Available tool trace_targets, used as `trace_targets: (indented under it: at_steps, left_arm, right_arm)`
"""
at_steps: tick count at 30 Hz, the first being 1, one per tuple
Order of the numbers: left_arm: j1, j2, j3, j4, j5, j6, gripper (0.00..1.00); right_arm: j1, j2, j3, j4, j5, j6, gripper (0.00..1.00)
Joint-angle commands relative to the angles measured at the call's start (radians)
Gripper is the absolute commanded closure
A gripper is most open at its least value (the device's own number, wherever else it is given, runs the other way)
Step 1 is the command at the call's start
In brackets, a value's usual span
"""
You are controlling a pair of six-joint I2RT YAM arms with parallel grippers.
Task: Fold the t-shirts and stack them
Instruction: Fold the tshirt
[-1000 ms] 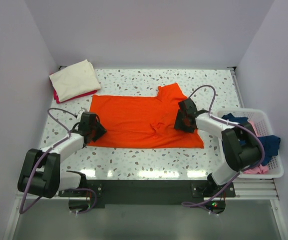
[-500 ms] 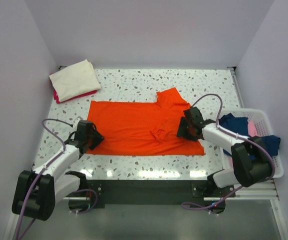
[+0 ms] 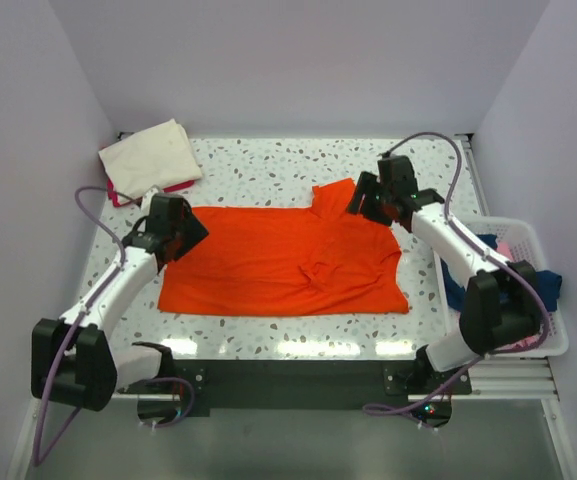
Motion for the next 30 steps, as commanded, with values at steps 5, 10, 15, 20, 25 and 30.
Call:
trace_targets:
  at_steps: [5,10,15,20,25,30]
  left_arm:
    - [0.052,0.265,0.33,0.051,-0.224,0.155,0.45]
    - [0.093,0.497,0.507,0.047,-0.256,0.221,0.51]
    - [0.127,0.699,0.642,0.008,-0.245,0.244,0.55]
    - [0.15,0.839,0.741,0.01,-0.213,0.263,0.56]
    - [0.153,0.902,0.791,-0.01,-0.205,0.257,0.57]
    - [0.155,0.937,0.817,-0.009,-0.184,0.253,0.6]
  right_arm:
    - [-0.142,0.291,0.269,0.213,-0.171,-0.07,0.37]
    - [-0.151,0.469,0.42,0.231,-0.171,-0.114,0.38]
    - [-0.151,0.544,0.488,0.26,-0.151,-0.14,0.38]
    - [-0.153,0.59,0.501,0.292,-0.177,-0.139,0.38]
    - [-0.153,0.618,0.524,0.294,-0.175,-0.142,0.38]
    - [-0.153,0.661,0.56,0.276,-0.161,-0.151,0.38]
